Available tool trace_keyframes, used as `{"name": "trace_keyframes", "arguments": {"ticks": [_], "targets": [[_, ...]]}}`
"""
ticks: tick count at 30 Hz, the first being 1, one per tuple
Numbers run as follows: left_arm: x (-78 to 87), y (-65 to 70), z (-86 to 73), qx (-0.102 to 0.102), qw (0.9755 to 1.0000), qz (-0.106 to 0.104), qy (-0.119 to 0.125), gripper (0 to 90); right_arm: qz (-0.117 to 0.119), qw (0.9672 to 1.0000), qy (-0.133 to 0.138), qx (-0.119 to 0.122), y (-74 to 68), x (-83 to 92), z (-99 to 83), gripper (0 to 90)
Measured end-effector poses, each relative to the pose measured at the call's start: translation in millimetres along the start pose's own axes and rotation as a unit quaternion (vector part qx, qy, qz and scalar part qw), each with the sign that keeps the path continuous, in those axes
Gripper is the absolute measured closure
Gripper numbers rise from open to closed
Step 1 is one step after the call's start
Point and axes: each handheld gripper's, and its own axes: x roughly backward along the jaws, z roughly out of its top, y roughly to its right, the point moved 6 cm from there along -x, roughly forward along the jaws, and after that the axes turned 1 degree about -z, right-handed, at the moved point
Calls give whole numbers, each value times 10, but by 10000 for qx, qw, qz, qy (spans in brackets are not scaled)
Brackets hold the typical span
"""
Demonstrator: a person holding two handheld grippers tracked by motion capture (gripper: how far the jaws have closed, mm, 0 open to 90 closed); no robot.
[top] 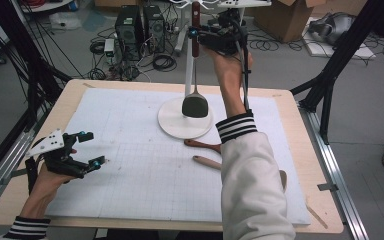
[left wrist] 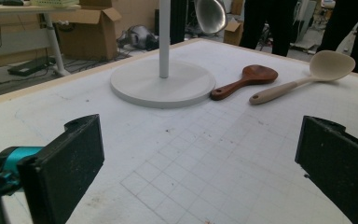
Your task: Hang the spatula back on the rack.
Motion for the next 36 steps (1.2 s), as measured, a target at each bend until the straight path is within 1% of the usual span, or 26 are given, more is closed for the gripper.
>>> {"name": "trace_keyframes", "arguments": {"ticks": [10,20,26,31,36], "targets": [[-15,7,-3,-3,10000,-18,-3,17,-49,10000,-34,-35,48,-47,-21,739],[-17,9,-7,28,10000,-25,9,17,-20,9999,-3,-115,80,-101,-23,738],[-13,3,-10,11,10000,-30,9,17,-29,9999,-4,-115,88,-135,-19,738],[-3,-3,-14,59,10000,-29,29,17,-46,9999,1,-107,101,-154,-33,737],[-3,-17,-29,84,10000,-14,29,17,-46,9999,102,-54,115,-163,-50,736]]}}
